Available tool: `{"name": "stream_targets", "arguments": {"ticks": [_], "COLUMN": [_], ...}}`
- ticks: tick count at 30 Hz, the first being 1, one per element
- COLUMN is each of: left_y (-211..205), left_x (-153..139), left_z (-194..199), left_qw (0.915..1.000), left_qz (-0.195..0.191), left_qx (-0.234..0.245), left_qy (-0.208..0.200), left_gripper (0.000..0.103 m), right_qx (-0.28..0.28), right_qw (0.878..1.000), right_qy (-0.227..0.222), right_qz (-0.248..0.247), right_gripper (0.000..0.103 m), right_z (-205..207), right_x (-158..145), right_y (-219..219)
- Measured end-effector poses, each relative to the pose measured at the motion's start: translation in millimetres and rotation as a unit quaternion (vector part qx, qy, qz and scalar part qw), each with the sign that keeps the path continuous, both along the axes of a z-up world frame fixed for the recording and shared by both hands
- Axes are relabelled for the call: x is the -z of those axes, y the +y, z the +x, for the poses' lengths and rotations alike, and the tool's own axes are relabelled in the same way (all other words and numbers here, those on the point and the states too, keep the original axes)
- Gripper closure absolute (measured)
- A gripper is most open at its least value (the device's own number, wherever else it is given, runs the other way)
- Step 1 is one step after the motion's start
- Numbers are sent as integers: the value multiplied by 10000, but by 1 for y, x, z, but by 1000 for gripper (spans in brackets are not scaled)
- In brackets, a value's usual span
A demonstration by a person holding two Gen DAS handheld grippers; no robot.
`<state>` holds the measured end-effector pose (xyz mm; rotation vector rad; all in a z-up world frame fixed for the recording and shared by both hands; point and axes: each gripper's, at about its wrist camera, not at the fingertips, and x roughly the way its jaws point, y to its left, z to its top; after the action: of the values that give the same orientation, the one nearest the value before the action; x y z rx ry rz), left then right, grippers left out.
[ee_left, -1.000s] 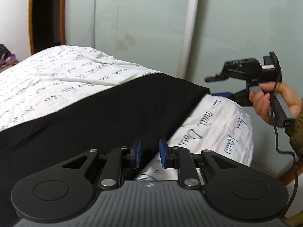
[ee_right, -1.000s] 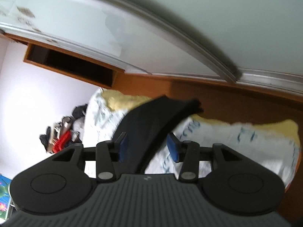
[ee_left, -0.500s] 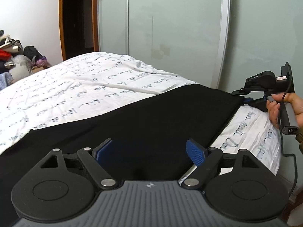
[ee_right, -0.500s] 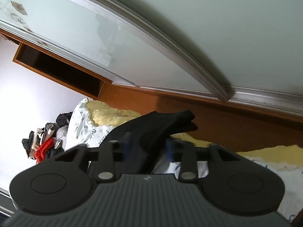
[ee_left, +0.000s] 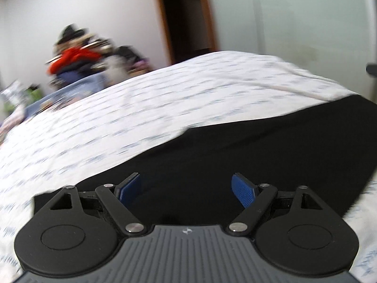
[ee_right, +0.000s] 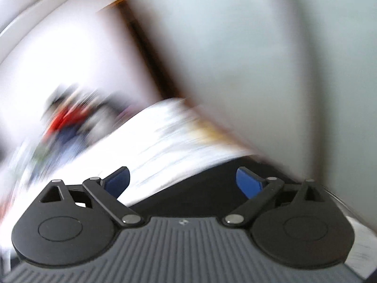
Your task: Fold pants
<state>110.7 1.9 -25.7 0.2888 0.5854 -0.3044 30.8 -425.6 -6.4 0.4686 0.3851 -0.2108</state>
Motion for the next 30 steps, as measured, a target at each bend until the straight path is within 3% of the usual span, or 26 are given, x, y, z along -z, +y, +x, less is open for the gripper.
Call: {"name": "stream_targets", "arguments": {"ticks": [2, 6, 8, 10, 12, 13, 15, 19, 23, 25, 26, 30], "left_y": [23, 67, 83, 90, 90, 89, 88, 91, 97, 99, 101, 106], "left_x": [2, 14, 23, 27, 29, 29, 25, 13, 24, 34, 36, 27], "left_z": [7, 15, 13, 5, -3, -6, -8, 5, 13, 5, 0, -8], "left_qw": [9993, 9950, 9935, 9939, 9960, 9965, 9971, 9957, 9948, 9953, 9956, 9934], "left_qz": [-68, -205, -368, -500, -286, -191, -184, -257, -214, -100, -77, -9], "left_qx": [-346, -910, -929, -870, -777, -766, -729, -876, -986, -958, -930, -1137], "left_qy": [93, 362, 552, 448, 328, 263, 151, -182, 161, 121, 28, -160], "left_gripper": [19, 17, 15, 13, 11, 11, 11, 10, 10, 10, 10, 10], "right_qx": [-1023, -2115, -2468, -2691, -2885, -2791, -2603, -2729, -2308, -2395, -2410, -2610], "right_qw": [9925, 9543, 9389, 9284, 9129, 9114, 9220, 9221, 9503, 9510, 9487, 9185], "right_qy": [129, 616, 780, 1040, 1631, 1819, 1648, 1671, 1561, 1704, 1760, 1406], "right_qz": [-657, -2019, -2267, -2341, -2382, -2416, -2344, -2176, -1389, -962, -1043, -2619], "right_gripper": [4, 0, 0, 0, 0, 0, 0, 0, 0, 0, 0, 0], "right_z": [34, 87, 104, 116, 122, 122, 103, 82, 87, 91, 92, 68], "right_x": [-2, 9, 20, 31, 52, 59, 60, 52, 37, 42, 46, 58], "right_y": [52, 155, 194, 222, 245, 254, 253, 240, 232, 234, 238, 269]}}
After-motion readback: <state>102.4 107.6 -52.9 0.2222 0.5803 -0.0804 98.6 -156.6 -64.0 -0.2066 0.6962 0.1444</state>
